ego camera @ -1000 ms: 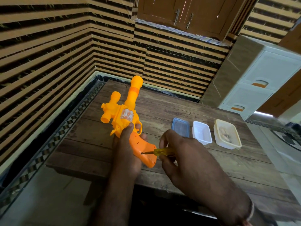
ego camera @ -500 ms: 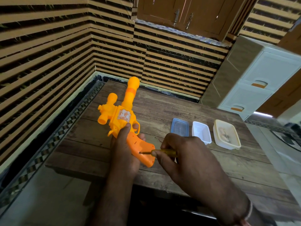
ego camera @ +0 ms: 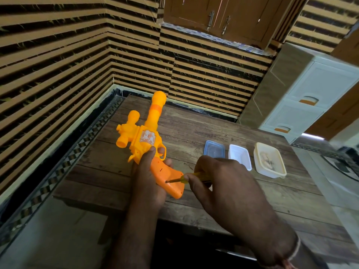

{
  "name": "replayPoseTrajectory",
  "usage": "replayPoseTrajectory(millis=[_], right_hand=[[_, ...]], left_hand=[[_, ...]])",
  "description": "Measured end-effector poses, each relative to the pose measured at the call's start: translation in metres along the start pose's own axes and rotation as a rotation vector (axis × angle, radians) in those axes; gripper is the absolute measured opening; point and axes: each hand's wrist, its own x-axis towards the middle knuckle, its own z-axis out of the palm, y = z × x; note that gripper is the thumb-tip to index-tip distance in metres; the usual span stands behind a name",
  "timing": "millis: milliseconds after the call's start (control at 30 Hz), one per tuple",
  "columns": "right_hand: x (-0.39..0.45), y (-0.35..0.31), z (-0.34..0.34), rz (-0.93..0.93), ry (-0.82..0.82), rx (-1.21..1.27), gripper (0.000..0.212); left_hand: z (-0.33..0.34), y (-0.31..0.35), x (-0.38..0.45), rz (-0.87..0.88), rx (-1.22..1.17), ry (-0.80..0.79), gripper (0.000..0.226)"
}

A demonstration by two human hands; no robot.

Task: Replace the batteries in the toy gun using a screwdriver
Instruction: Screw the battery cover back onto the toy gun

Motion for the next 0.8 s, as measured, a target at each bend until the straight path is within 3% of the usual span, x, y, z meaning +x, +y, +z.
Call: replayPoseTrajectory(millis=[133,367,500,600,700,800], right_hand=[[-0.0034,-0.0039,-0.0018,-0.018,-0.062,0.039,0.018],[-0.002,-0.003,-0.0049,0.003,-0.127,0.037,0.019],[-0.0017,-0.004,-0.0027,-0.004,-0.071,-0.004,0.029],[-0.0042,-0.0066,-0.0054,0.002,-0.14,0.076,0.026],[-0.0051,-0.0066,-0.0051,-0.01,-0.14,0.073,0.017],[-0.0031,-0.0058,-0.0018,0.008,-0.091,-0.019,0.032]], left_hand=[[-0.0008,-0.0005,-0.002,-0.001,0.034,0.018,0.026],[-0.0014,0.0006,-0.0008,0.006,0.006,0.003,0.055],[-0.0009,0.0008,-0.0005,-0.018,-0.004,-0.006,0.033],[-0.0013,-0.0007,-0.0002,0.001,0.02,0.019,0.038],[-0.0013,0.0007,-0.0002,0.005,0.023,0.038,0.029],[-0.0013,0.0021,0.0,0.015,0.014,0.011,0.032]])
